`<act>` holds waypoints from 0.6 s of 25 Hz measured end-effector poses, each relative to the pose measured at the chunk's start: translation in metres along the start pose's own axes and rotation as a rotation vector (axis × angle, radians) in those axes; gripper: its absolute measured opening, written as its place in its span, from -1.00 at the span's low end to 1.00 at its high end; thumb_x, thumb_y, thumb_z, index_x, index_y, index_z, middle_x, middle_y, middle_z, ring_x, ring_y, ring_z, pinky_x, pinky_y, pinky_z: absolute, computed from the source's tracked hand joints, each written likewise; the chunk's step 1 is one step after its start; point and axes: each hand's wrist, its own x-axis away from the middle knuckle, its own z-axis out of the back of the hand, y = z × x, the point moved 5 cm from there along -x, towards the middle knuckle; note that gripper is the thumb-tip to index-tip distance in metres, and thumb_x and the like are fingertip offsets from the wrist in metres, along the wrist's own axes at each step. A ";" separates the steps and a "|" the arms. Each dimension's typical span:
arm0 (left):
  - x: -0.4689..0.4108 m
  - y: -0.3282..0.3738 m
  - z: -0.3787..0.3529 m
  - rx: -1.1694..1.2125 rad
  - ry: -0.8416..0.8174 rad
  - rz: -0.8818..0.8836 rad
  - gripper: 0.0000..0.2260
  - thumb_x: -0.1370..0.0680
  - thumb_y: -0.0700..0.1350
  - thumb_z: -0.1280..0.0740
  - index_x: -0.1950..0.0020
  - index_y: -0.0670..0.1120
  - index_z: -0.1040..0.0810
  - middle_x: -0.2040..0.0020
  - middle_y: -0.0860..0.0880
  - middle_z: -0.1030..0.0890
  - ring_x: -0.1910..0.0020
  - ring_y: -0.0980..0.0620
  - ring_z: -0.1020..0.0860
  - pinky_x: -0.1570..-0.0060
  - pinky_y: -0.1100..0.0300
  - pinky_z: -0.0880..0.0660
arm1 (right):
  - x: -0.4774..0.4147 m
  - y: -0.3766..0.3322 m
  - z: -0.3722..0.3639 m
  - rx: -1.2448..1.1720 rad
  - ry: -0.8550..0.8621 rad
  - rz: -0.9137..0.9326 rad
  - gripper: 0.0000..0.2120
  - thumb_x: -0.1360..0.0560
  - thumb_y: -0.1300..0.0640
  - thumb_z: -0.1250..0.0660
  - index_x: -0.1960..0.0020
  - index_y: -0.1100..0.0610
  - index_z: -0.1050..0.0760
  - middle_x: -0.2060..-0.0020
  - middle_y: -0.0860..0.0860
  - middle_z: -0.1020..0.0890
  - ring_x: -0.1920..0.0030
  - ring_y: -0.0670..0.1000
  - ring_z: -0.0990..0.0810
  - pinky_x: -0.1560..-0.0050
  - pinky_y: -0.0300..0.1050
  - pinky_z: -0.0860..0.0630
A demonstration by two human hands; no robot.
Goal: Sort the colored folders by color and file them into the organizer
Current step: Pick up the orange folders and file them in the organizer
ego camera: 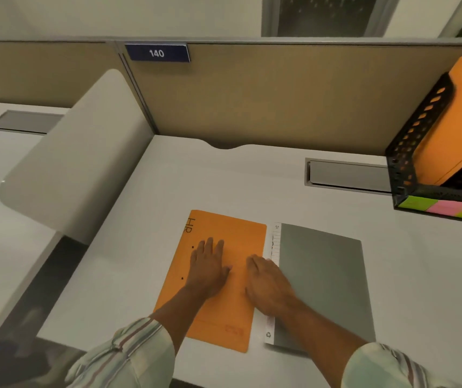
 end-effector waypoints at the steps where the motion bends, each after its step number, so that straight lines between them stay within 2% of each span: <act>1: 0.001 -0.014 0.000 -0.008 -0.006 0.028 -0.29 -0.71 0.21 -0.20 -0.74 -0.04 0.02 -0.73 -0.18 0.00 -0.72 -0.25 0.05 -0.66 -0.20 -0.01 | -0.002 -0.007 -0.007 -0.008 -0.049 0.006 -0.39 -0.62 0.07 -0.19 -0.62 0.22 -0.14 -0.54 0.19 -0.31 -0.48 0.20 -0.35 -0.51 0.06 -0.28; 5: -0.001 -0.047 -0.003 -0.016 -0.051 0.096 -0.23 -0.66 0.23 -0.27 -0.73 -0.02 0.02 -0.73 -0.17 0.01 -0.71 -0.26 0.05 -0.65 -0.25 -0.02 | -0.007 -0.021 -0.029 -0.058 -0.249 -0.023 -0.27 -0.64 0.06 -0.21 -0.66 0.25 0.08 -0.64 0.25 -0.03 -0.62 0.25 -0.09 -0.58 0.10 -0.19; 8: -0.002 -0.063 -0.005 0.003 -0.066 0.160 -0.21 -0.61 0.21 -0.36 -0.70 -0.01 -0.03 -0.72 -0.18 0.02 -0.69 -0.30 0.02 -0.60 -0.34 -0.10 | -0.011 -0.026 -0.036 -0.031 -0.308 -0.026 -0.22 -0.64 0.02 -0.23 -0.66 0.27 0.13 -0.64 0.27 0.08 -0.64 0.29 0.05 -0.59 0.16 -0.18; 10: -0.002 -0.072 -0.003 0.088 -0.086 0.278 -0.15 -0.57 0.18 -0.46 -0.68 -0.02 -0.04 -0.70 -0.18 0.02 -0.67 -0.31 -0.05 -0.55 -0.37 -0.21 | -0.014 -0.025 -0.040 -0.032 -0.325 -0.046 -0.20 -0.64 0.00 -0.24 -0.66 0.27 0.15 -0.65 0.26 0.12 -0.65 0.28 0.11 -0.59 0.18 -0.16; 12: -0.002 -0.079 0.002 0.165 -0.085 0.391 -0.08 -0.50 0.17 -0.56 -0.64 -0.05 -0.08 -0.62 -0.20 -0.17 -0.58 -0.28 -0.23 -0.45 -0.30 -0.38 | -0.017 -0.024 -0.042 -0.056 -0.335 -0.075 -0.18 -0.64 -0.01 -0.25 -0.66 0.25 0.17 -0.66 0.23 0.15 -0.65 0.26 0.15 -0.59 0.19 -0.16; 15: -0.008 -0.084 0.013 0.225 -0.057 0.476 -0.09 -0.43 0.08 -0.64 -0.58 -0.09 -0.17 -0.42 -0.19 -0.42 -0.43 -0.25 -0.41 -0.33 -0.22 -0.48 | -0.018 -0.023 -0.044 -0.091 -0.342 -0.106 -0.16 -0.64 -0.01 -0.25 -0.66 0.23 0.20 -0.66 0.19 0.19 -0.66 0.23 0.19 -0.59 0.20 -0.17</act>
